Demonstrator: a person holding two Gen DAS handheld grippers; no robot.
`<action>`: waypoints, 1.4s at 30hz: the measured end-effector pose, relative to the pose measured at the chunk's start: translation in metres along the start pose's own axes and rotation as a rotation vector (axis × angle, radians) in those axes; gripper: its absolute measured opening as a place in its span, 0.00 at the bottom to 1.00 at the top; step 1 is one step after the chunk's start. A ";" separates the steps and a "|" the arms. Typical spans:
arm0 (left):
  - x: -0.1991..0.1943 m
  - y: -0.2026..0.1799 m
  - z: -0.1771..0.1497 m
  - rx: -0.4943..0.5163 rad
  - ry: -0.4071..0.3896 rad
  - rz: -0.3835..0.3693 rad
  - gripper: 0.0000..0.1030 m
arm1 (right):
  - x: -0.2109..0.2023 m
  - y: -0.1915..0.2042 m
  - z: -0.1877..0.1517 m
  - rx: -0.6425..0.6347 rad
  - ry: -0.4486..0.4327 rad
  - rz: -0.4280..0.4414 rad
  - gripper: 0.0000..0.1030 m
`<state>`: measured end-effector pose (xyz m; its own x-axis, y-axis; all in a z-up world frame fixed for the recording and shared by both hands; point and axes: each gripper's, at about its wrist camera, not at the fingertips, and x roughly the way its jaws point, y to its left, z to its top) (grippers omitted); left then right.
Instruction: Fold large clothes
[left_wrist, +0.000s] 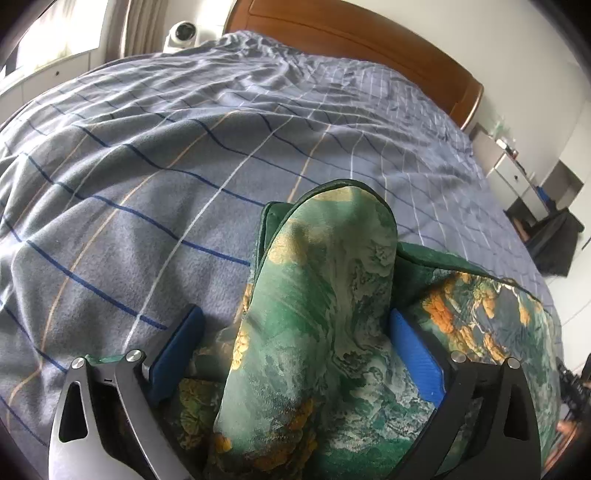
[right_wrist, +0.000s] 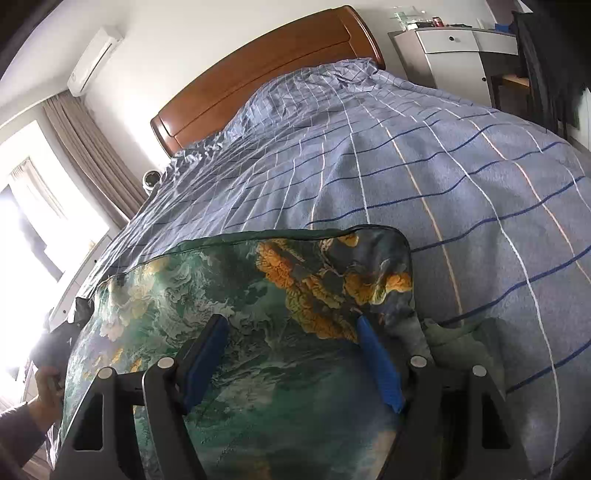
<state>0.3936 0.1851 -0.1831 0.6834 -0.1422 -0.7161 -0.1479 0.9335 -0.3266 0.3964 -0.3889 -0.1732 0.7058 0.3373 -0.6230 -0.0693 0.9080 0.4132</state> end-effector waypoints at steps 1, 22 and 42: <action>0.000 0.000 0.000 -0.002 -0.001 -0.003 0.98 | 0.000 0.000 0.000 0.001 0.000 0.001 0.72; 0.009 0.006 0.003 -0.029 0.012 -0.040 1.00 | 0.000 0.000 -0.002 0.009 -0.003 0.012 0.72; 0.011 0.008 0.003 -0.040 0.014 -0.057 1.00 | 0.000 -0.001 -0.003 0.011 -0.005 0.014 0.72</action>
<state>0.4020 0.1918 -0.1916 0.6816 -0.1994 -0.7040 -0.1377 0.9100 -0.3910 0.3947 -0.3891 -0.1756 0.7086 0.3489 -0.6133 -0.0716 0.9003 0.4294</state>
